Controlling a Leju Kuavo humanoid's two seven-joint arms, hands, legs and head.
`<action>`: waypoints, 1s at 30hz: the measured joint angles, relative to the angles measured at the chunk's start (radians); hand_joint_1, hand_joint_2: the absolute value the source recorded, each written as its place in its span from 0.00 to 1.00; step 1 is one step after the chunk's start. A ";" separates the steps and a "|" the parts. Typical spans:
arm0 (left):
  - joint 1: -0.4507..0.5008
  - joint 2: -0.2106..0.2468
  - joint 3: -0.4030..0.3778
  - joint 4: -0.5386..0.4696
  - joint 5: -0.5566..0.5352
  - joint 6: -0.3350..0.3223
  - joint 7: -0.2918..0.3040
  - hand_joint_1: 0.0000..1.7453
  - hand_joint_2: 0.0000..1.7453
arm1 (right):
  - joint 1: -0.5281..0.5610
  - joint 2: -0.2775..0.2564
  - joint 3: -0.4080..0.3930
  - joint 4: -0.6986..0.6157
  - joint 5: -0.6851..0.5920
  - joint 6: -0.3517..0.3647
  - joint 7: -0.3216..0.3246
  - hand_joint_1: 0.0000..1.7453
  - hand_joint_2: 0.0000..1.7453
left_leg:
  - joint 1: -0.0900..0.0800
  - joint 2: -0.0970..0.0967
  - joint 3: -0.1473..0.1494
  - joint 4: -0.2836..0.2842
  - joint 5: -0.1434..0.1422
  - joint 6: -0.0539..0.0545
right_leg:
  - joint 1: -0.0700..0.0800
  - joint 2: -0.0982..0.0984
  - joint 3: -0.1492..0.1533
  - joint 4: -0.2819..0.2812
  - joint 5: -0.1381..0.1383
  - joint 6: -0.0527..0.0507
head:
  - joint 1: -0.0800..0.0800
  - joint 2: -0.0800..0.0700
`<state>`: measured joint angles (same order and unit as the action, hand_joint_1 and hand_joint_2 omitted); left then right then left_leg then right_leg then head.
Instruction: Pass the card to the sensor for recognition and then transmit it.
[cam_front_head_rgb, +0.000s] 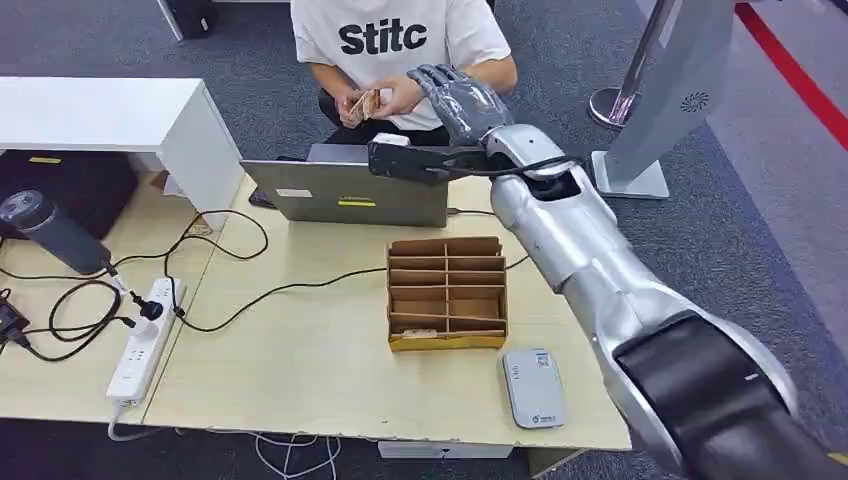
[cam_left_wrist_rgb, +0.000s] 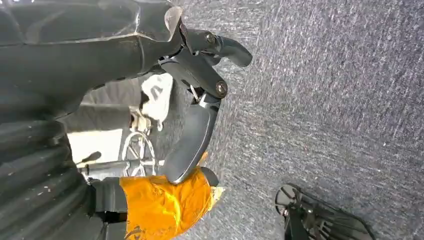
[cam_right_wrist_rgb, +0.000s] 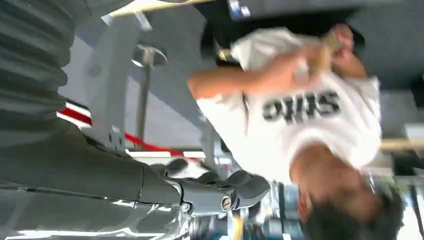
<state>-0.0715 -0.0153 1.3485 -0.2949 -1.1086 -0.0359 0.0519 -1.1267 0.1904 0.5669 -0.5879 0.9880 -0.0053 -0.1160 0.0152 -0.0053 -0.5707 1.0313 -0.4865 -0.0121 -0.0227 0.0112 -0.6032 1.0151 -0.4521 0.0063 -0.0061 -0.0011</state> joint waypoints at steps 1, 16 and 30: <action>0.001 -0.002 0.001 0.000 0.004 0.005 0.000 0.00 1.00 | 0.030 -0.010 0.000 -0.052 0.007 -0.002 0.000 0.00 1.00 | 0.000 0.000 0.000 0.000 0.000 0.000 | 0.000 0.000 0.000 0.000 0.000 0.000 | -0.001 0.000; 0.014 -0.063 0.055 0.000 0.068 0.065 -0.010 0.00 1.00 | 0.717 -0.234 0.135 -0.815 0.155 -0.252 -0.021 0.00 1.00 | 0.000 0.000 0.000 0.000 -0.006 0.002 | 0.000 0.000 0.000 -0.002 -0.003 0.001 | -0.001 0.000; 0.013 -0.076 0.062 0.000 0.048 0.056 -0.012 0.00 1.00 | 0.845 -0.215 0.249 -0.837 0.035 -0.276 -0.169 0.00 1.00 | 0.000 0.001 0.000 0.000 -0.005 0.001 | 0.000 0.000 0.001 -0.001 -0.003 0.001 | -0.001 0.000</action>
<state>-0.0590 -0.0908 1.4107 -0.2953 -1.0601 0.0206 0.0397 -0.2812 -0.0244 0.8160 -1.4252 1.0227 -0.2811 -0.2853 0.0153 -0.0048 -0.5709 1.0310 -0.4916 -0.0107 -0.0226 0.0111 -0.6025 1.0136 -0.4547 0.0072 -0.0069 -0.0011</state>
